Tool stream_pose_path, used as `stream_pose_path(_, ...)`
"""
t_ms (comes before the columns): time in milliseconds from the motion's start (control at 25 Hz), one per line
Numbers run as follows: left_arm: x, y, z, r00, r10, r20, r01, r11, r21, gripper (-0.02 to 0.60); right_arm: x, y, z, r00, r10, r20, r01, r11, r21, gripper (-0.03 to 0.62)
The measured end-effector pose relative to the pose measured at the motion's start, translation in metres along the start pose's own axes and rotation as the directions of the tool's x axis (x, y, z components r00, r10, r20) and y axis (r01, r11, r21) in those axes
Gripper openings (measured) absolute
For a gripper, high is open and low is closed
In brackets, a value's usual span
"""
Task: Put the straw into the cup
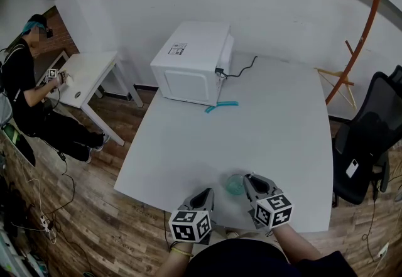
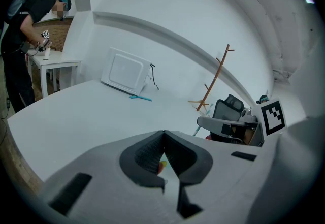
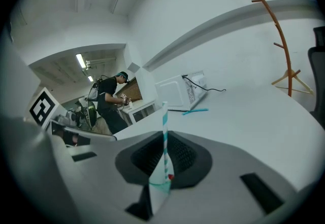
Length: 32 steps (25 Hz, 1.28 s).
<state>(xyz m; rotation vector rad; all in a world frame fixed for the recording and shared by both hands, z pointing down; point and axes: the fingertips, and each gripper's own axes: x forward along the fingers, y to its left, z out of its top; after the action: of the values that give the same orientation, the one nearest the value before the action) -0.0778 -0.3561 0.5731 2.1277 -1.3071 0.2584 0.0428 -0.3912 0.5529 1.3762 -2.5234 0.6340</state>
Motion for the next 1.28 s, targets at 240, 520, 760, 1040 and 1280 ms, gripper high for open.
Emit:
stream_pose_path(240,0.0,0.001,-0.001,1.0,0.006,-0.001,-0.006,1.0,-0.002,0.018,0.003,-0.001,-0.009,1.0,-0.002,-0.027,0.002,1.0,-0.003,0.04)
stream_pose_path(520,0.0,0.001,-0.002,1.0,0.014,-0.001,-0.014,1.0,-0.006,0.018,0.006,-0.003,-0.014,0.999,0.001,-0.038,0.0,1.0,0.001,0.04)
stream_pose_path(760,0.001,-0.002,-0.001,1.0,0.013,0.001,-0.013,1.0,-0.003,0.018,0.006,-0.004,-0.014,0.999,0.003,-0.039,-0.003,1.0,-0.001,0.04)
stream_pose_path(1040,0.0,-0.007,-0.005,1.0,0.017,-0.001,-0.017,1.0,-0.005,0.018,0.004,0.001,-0.01,0.998,0.04,-0.041,-0.04,0.999,0.007,0.043)
stream_pose_path(1280,-0.003,-0.008,-0.009,1.0,0.024,0.005,-0.024,1.0,-0.011,0.018,0.003,0.0,-0.009,0.998,0.041,-0.047,-0.04,0.999,0.011,0.141)
